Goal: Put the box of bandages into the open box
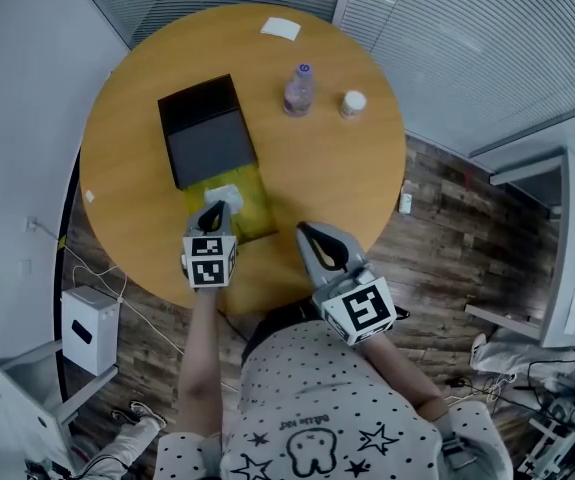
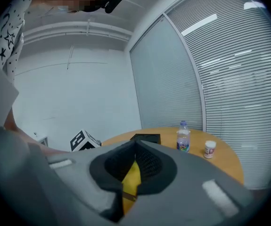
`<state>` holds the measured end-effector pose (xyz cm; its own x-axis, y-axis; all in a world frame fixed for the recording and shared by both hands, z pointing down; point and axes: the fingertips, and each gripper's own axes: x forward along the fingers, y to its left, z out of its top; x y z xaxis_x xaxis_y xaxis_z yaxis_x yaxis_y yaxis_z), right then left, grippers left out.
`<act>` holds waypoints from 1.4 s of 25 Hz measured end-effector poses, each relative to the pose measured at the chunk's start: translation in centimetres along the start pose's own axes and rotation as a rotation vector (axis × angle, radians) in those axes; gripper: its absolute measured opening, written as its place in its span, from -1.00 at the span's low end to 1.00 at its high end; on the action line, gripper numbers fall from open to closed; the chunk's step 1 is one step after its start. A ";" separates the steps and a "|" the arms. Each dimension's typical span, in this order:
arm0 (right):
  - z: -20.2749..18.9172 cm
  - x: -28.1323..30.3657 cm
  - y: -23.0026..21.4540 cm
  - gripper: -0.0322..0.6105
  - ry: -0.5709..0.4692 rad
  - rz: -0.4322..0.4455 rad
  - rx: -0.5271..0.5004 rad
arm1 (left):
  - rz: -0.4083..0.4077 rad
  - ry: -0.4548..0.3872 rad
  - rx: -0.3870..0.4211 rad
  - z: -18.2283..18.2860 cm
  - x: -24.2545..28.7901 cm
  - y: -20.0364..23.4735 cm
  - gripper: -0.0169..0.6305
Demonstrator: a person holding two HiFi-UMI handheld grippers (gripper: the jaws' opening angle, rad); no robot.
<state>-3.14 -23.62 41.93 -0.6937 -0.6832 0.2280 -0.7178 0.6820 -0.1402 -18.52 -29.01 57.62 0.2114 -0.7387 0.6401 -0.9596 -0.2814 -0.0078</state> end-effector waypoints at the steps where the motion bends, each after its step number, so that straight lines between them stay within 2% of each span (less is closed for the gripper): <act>1: -0.1 0.1 -0.1 -0.89 0.004 0.001 0.001 | -0.004 0.010 0.002 -0.1 0.4 -0.1 -0.91; 16: -1.1 0.3 -0.2 -0.89 0.044 0.009 0.015 | -0.030 0.163 0.035 -2.8 3.7 -1.2 -0.91; 24: -1.2 0.3 -0.6 -0.89 0.055 -0.001 0.019 | -0.029 0.212 0.051 -3.9 4.1 -0.8 -0.90; 26: -1.2 0.4 -0.8 -0.89 0.058 -0.004 0.020 | -0.024 0.206 0.054 -3.8 4.2 -0.6 -0.82; 28: -1.2 0.6 -1.0 -0.89 0.060 -0.004 0.021 | -0.029 0.194 0.046 -3.6 4.2 -0.6 -0.61; 29: -1.2 0.6 -1.0 -0.89 0.060 -0.003 0.022 | -0.031 0.189 0.042 -3.5 4.1 -0.7 -0.57; 35: -1.3 0.9 -0.9 -0.89 0.056 0.009 0.025 | -0.036 0.173 0.045 -3.2 3.8 -0.9 -0.51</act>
<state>-3.07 -24.54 43.48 -0.6963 -0.6608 0.2803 -0.7132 0.6810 -0.1664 -17.42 -29.58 62.56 0.2068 -0.6121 0.7632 -0.9418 -0.3360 -0.0143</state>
